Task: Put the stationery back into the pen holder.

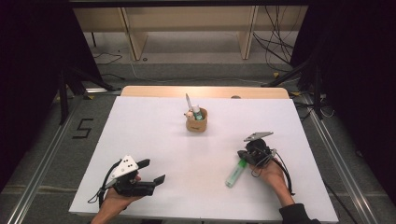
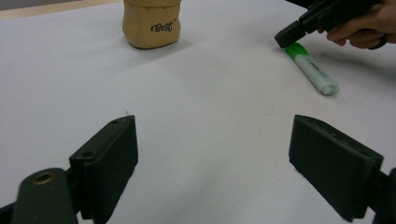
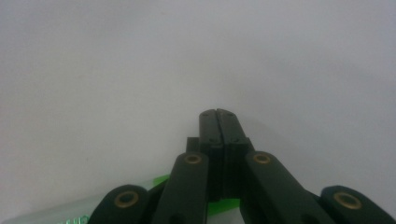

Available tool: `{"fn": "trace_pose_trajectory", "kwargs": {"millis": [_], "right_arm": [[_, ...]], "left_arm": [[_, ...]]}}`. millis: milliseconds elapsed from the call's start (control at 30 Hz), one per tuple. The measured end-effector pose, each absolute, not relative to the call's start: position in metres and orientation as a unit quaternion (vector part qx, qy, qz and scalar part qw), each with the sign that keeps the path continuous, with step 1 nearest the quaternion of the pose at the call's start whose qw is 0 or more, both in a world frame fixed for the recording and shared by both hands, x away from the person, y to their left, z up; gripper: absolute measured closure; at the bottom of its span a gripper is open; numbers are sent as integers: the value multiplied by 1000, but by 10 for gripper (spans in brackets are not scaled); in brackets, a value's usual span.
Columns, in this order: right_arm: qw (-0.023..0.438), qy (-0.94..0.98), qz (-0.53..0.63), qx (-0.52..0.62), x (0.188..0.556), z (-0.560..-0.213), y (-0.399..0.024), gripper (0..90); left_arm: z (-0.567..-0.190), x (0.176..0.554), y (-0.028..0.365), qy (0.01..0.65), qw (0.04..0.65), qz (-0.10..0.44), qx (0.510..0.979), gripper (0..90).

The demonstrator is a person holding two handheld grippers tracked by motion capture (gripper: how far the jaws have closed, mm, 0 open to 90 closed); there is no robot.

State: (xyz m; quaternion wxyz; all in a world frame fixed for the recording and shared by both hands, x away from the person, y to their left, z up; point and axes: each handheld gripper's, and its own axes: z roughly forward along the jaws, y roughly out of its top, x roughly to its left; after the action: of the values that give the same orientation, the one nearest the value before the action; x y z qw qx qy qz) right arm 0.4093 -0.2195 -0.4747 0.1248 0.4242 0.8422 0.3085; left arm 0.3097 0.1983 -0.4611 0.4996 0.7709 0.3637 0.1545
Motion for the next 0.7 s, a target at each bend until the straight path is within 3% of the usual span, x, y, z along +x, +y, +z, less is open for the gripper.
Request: {"fn": "trace_pose_trajectory", "kwargs": {"millis": [700], "right_arm": [[113, 841, 293, 441, 366, -473, -240, 900]], "left_arm": [[-462, 310, 198, 365, 495, 154, 774, 153]]}}
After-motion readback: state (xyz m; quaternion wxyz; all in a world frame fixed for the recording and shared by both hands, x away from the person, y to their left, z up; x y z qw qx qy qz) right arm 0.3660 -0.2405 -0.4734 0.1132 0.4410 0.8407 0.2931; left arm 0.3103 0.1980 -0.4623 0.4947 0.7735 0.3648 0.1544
